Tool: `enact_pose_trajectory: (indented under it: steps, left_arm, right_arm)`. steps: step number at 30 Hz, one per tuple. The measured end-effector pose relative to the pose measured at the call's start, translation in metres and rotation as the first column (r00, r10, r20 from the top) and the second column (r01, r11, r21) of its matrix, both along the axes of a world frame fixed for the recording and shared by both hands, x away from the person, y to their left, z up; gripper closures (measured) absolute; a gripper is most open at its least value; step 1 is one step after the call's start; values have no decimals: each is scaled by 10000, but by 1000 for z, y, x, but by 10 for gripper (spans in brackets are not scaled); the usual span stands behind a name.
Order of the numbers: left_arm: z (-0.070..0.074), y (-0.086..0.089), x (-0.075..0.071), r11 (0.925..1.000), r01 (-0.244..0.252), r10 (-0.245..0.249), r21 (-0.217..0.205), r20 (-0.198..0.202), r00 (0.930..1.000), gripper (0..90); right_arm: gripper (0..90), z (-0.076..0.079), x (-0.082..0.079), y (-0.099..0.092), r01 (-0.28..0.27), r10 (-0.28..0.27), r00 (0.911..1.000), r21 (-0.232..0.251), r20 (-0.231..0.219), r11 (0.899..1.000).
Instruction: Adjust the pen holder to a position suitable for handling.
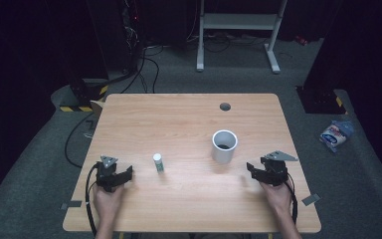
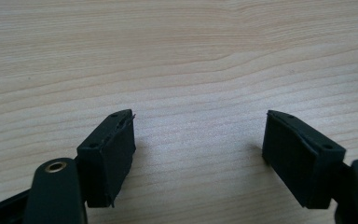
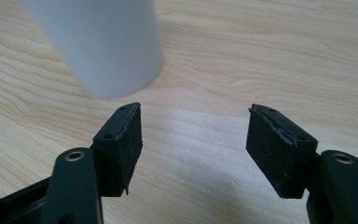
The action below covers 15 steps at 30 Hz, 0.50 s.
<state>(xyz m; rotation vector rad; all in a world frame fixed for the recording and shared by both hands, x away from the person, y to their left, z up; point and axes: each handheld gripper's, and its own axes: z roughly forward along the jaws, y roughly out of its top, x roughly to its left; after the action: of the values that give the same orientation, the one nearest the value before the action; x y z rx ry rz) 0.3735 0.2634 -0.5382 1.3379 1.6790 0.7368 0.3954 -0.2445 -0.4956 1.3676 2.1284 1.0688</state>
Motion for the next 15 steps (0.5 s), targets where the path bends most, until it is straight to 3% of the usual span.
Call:
enact_pose_trajectory:
  steps: [5,11,15]
  left_arm:
    - [0,0,0,10000,0,0,-1,-3,10000,254]
    - [0,0,0,10000,-9,9,-9,4,10000,254]
    - [0,0,0,10000,9,-9,8,7,10000,254]
  right_arm:
    - [384,10,10,7,-263,256,9995,346,186,9991]
    - [396,27,23,16,-459,417,9984,1173,374,9920]
    - [410,35,28,22,-567,500,9973,1327,532,9895]
